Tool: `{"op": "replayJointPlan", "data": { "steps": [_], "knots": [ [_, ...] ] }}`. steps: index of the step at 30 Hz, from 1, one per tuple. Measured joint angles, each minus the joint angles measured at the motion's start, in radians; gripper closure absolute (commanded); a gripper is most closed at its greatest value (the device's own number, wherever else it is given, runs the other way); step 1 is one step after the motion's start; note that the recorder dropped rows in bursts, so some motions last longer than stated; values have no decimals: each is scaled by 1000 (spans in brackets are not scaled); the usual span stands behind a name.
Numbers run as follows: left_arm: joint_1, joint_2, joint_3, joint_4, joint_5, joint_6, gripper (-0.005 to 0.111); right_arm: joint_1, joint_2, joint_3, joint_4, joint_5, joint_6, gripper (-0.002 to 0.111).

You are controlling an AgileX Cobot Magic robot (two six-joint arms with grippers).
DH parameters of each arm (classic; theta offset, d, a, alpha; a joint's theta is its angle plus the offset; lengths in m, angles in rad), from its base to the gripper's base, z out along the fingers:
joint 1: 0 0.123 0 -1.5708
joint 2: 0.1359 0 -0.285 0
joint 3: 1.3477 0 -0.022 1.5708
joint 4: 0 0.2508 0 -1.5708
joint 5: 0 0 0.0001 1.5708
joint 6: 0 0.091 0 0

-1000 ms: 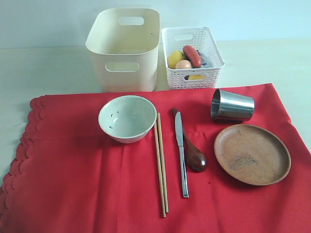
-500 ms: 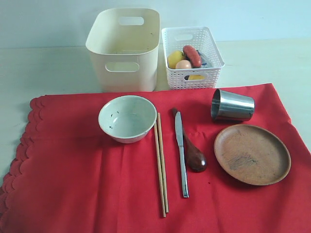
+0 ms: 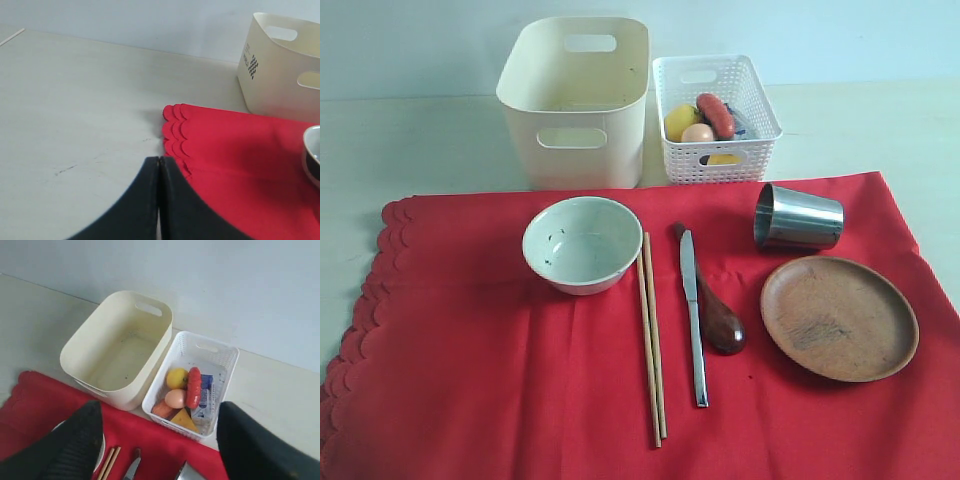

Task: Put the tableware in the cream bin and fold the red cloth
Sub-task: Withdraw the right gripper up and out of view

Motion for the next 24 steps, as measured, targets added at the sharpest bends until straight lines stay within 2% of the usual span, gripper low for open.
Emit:
{"op": "replayJointPlan", "data": {
  "steps": [18, 24],
  "knots": [
    [0, 0, 0, 0, 0, 0, 107, 0, -42, 0, 160, 0, 3, 46],
    [0, 0, 0, 0, 0, 0, 107, 0, -47, 95, 206, 0, 3, 46]
  ]
}}
